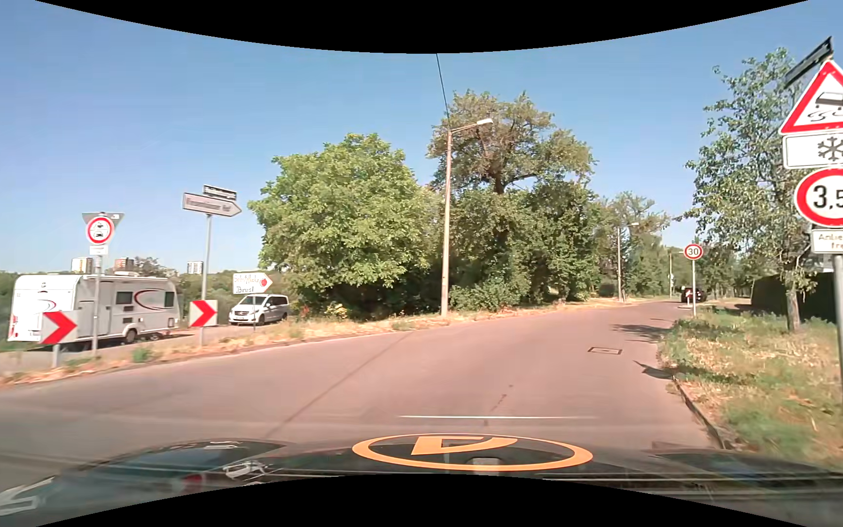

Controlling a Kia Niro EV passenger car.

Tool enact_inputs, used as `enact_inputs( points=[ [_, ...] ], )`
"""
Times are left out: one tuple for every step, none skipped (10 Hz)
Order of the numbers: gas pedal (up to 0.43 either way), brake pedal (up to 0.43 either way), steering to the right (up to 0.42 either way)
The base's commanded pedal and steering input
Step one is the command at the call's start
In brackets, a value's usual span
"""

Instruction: Follow the waypoints while adhering to traffic rules and regulations

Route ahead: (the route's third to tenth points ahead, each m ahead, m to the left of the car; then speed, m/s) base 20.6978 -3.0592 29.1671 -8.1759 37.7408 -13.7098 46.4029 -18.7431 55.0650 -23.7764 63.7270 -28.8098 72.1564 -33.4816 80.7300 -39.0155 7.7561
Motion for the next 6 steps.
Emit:
enact_inputs(
  points=[
    [0.220, 0.000, 0.170],
    [0.220, 0.000, 0.169],
    [0.220, 0.000, 0.165],
    [0.220, 0.000, 0.158],
    [0.220, 0.000, 0.147],
    [0.220, 0.000, 0.138]
  ],
)
